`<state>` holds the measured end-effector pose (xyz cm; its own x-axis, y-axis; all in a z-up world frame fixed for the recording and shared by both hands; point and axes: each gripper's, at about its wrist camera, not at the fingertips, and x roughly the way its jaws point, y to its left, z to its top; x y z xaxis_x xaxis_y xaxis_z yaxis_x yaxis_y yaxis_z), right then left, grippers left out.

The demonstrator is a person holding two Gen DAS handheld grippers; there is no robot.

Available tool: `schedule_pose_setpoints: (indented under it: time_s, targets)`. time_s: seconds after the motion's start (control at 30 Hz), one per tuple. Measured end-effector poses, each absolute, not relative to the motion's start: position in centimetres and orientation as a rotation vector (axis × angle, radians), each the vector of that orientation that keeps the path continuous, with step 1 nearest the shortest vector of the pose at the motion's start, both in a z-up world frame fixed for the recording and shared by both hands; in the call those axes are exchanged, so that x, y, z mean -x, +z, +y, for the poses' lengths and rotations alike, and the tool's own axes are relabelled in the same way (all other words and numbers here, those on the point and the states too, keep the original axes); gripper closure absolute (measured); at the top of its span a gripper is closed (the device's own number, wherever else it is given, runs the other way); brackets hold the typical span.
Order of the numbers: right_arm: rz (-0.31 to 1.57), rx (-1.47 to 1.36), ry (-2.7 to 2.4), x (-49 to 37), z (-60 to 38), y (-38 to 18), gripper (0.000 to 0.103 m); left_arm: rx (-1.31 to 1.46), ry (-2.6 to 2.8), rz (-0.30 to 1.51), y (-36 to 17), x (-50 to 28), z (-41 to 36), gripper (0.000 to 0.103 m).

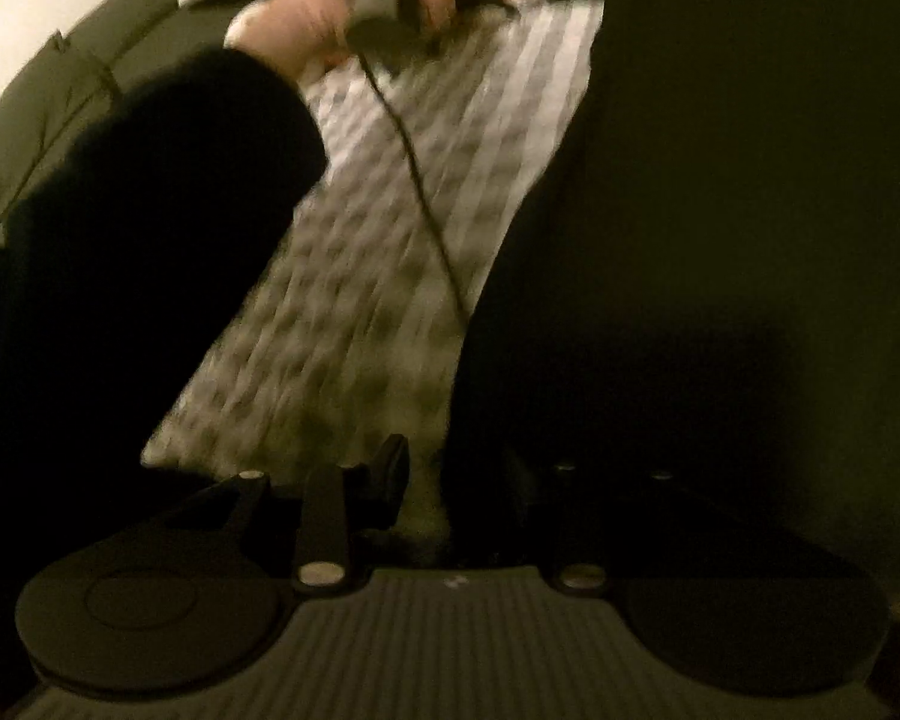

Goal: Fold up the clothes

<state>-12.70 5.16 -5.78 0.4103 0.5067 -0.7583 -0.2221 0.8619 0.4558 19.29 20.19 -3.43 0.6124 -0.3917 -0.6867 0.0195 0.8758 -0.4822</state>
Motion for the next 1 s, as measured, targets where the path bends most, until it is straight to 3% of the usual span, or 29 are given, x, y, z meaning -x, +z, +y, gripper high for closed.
schedule_pose_setpoints:
  time_s: [0.17,0.53,0.77,0.93,1.0]
  targets:
    - [1.083,-0.324,0.434,14.4,5.4,-6.1,0.064,0.375,-0.265,0.867,-1.8,-16.5,21.9,0.063]
    - [0.894,-0.364,0.331,17.4,4.7,-3.9,0.064,0.179,-0.311,0.772,2.1,-9.2,24.3,0.064]
    - [0.868,-0.101,0.216,16.8,10.0,-5.9,0.065,0.234,-0.334,0.787,-0.1,-9.1,21.8,0.063]
    - [0.909,0.021,0.148,16.3,10.8,-7.9,0.084,0.343,-0.306,0.792,-1.4,-10.7,21.7,0.063]
    - [0.918,0.009,0.153,16.0,10.3,-8.3,0.099,0.392,-0.301,0.784,-1.7,-11.5,21.7,0.063]
